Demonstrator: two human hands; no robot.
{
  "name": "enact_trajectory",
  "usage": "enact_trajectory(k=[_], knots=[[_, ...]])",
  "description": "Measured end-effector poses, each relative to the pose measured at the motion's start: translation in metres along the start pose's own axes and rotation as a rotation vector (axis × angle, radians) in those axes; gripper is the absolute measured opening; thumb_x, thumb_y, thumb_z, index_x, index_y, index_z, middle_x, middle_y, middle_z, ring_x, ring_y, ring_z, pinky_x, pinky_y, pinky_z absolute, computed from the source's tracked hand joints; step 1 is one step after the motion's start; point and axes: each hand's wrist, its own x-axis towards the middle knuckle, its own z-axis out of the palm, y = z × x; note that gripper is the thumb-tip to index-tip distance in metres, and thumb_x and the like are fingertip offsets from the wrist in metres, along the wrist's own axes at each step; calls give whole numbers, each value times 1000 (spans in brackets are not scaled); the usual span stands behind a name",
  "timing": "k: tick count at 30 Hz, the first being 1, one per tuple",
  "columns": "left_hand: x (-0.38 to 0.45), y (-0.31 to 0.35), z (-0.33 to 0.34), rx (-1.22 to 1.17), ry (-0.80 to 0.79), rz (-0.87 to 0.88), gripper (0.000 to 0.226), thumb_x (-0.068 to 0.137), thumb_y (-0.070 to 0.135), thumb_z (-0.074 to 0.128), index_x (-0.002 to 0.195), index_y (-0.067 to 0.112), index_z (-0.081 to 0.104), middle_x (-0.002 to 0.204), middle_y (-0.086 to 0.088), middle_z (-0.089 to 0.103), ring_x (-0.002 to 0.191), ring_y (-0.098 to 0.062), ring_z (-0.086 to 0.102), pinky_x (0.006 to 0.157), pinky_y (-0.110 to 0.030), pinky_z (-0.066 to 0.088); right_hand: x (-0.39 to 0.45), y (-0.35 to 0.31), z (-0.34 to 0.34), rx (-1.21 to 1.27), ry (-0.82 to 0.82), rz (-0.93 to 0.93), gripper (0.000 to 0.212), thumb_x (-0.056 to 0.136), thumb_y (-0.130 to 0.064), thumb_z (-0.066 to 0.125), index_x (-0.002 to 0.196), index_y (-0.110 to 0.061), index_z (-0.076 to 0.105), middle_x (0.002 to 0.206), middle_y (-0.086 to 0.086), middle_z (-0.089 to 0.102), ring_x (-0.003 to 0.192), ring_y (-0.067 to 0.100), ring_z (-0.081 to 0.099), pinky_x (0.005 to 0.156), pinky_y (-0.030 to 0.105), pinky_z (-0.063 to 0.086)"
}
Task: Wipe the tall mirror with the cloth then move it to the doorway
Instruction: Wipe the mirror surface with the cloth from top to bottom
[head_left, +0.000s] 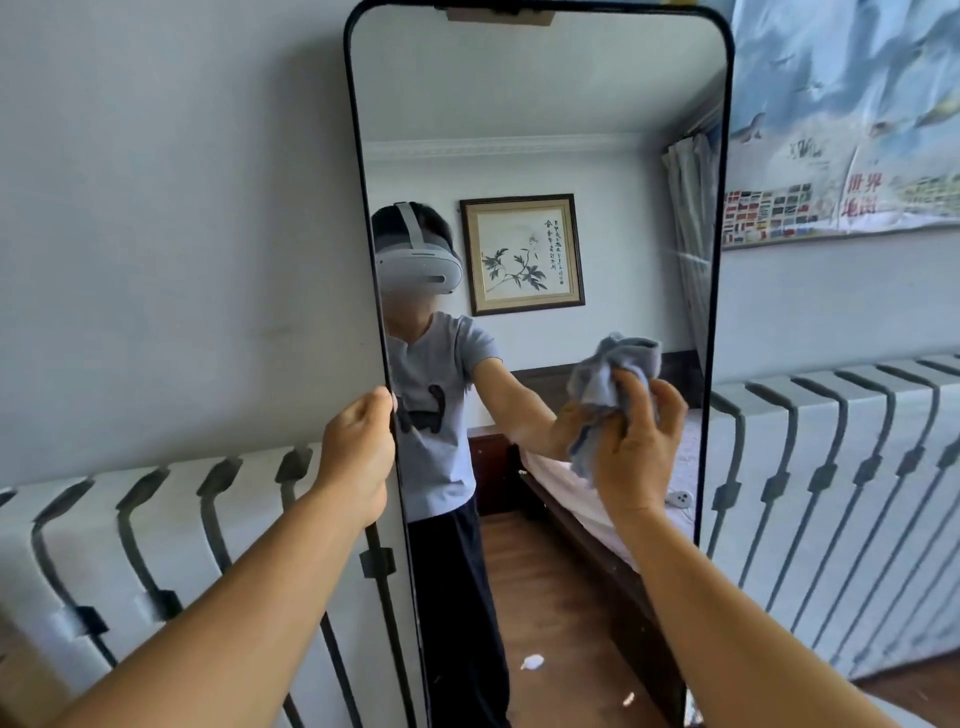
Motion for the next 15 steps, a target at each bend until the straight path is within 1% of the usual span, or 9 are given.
enact_trajectory(k=[2, 3, 5, 8, 10, 11, 12, 14, 15], knots=[[3, -3, 1, 21, 26, 16, 46, 57, 46, 48, 78, 6, 58, 77, -11, 35, 74, -25, 30, 66, -38, 24, 13, 21, -12, 38, 33, 83, 33, 87, -7, 50, 115, -20, 61, 130, 12, 40, 117, 30, 42, 95, 28, 36], [4, -3, 2, 37, 32, 26, 48, 56, 47, 48, 77, 5, 60, 76, -12, 37, 74, -25, 31, 66, -38, 25, 19, 32, -17, 41, 62, 135, 34, 87, -5, 51, 116, -20, 61, 130, 12, 41, 117, 30, 42, 97, 27, 35], [2, -3, 5, 45, 32, 41, 42, 56, 46, 48, 72, 12, 64, 75, -11, 44, 74, -25, 36, 67, -37, 28, 27, 48, -28, 53, 93, 212, 35, 88, -5, 52, 118, -23, 59, 129, 10, 44, 117, 30, 44, 96, 26, 35], [-5, -1, 8, 39, 41, 21, 28, 63, 41, 49, 64, 21, 68, 78, -9, 54, 77, -23, 45, 72, -37, 35, 30, 58, -36, 68, 54, 212, 37, 86, -7, 54, 118, -25, 59, 127, 6, 47, 116, 29, 44, 95, 26, 34], [-13, -4, 8, 32, 36, 7, 27, 77, 36, 48, 65, 24, 69, 89, -7, 60, 86, -21, 53, 87, -35, 42, 30, 55, -37, 58, 66, 199, 36, 85, -7, 56, 118, -21, 60, 125, 8, 49, 116, 30, 43, 97, 29, 35], [-17, -7, 8, 29, 52, 6, 28, 85, 33, 47, 68, 26, 67, 96, -5, 62, 94, -21, 57, 95, -37, 44, 29, 52, -36, 51, 79, 204, 35, 85, -6, 57, 118, -19, 61, 124, 11, 50, 116, 32, 43, 98, 31, 36], [-19, -11, 8, 29, 73, 4, 29, 91, 30, 44, 71, 28, 64, 102, -4, 62, 102, -21, 58, 102, -40, 43, 26, 46, -35, 58, 87, 214, 35, 85, -5, 57, 118, -17, 61, 123, 12, 51, 116, 33, 43, 98, 30, 35], [-26, -19, 7, 17, 64, -18, 30, 97, 27, 38, 76, 32, 58, 105, 0, 62, 108, -17, 56, 108, -41, 39, 16, 31, -28, 95, 55, 211, 34, 85, -4, 57, 117, -16, 62, 122, 13, 50, 116, 33, 42, 94, 26, 33], [-27, -23, 8, 0, 32, -36, 30, 98, 28, 35, 79, 32, 58, 108, 2, 63, 110, -15, 55, 110, -39, 36, 8, 23, -23, 105, 26, 184, 35, 85, -3, 58, 117, -16, 62, 121, 14, 49, 115, 33, 43, 94, 28, 34]])
